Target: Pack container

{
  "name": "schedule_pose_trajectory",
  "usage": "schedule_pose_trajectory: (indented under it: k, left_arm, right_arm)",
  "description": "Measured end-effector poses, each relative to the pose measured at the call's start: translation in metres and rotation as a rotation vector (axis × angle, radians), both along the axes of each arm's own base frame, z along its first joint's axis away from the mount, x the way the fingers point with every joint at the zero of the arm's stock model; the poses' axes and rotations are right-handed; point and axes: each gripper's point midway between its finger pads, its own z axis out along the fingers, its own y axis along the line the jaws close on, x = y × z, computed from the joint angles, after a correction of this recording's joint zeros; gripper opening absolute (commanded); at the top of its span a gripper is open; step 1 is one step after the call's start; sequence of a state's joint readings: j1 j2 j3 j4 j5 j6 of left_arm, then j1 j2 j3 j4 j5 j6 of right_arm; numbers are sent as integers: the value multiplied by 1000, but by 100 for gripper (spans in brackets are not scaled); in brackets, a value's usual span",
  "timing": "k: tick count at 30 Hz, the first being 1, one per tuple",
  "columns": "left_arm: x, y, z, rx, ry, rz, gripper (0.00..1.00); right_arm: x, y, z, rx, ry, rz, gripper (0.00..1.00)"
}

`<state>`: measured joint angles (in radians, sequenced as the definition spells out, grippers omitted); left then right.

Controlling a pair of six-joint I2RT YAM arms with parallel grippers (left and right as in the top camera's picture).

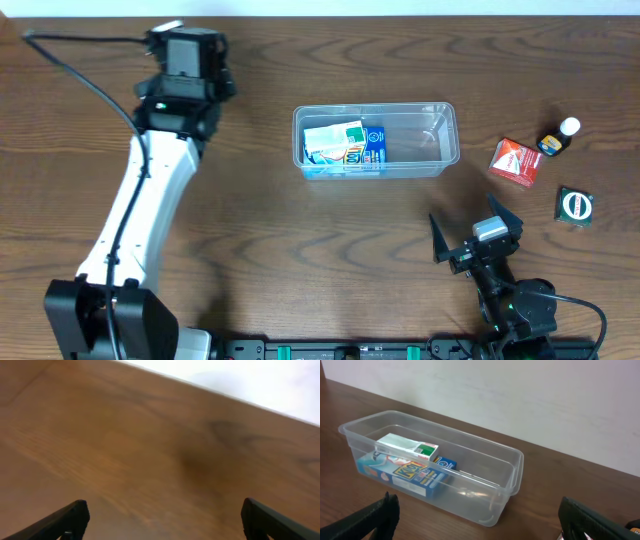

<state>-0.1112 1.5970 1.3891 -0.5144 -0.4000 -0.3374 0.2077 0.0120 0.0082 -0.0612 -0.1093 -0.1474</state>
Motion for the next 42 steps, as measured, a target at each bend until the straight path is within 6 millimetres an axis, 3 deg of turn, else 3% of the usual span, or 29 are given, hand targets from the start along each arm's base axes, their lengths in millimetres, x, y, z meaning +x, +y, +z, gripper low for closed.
schedule_pose_trajectory:
  k: [6, 19, 23, 29, 31, 35, 39, 42]
  left_arm:
    - [-6, 25, -4, -17, 14, 76, 98]
    - [-7, 26, -4, -19, 12, 80, 98]
    - [-7, 26, -4, -19, 13, 80, 98]
    - [-7, 26, -4, -20, 14, 80, 98]
    - [-7, 26, -4, -19, 14, 80, 98]
    - [-7, 26, -4, -19, 15, 80, 98]
    - [-7, 26, -4, -19, 15, 80, 98]
    - [-7, 26, -4, -19, 15, 80, 98]
  right_arm:
    - [0, 0, 0, 0, 0, 0, 99]
    - [1, -1, 3, -11, -17, -8, 99]
    - [2, -9, 43, 2, -179, -53, 99]
    - [3, -39, 51, -14, -85, -221, 99]
    - [3, -52, 65, -27, -57, -283, 99]
    - [8, -77, 120, -67, -13, -391, 99]
    - [28, -93, 160, -129, 112, -413, 99]
    - [53, -104, 165, -156, 293, -375, 99]
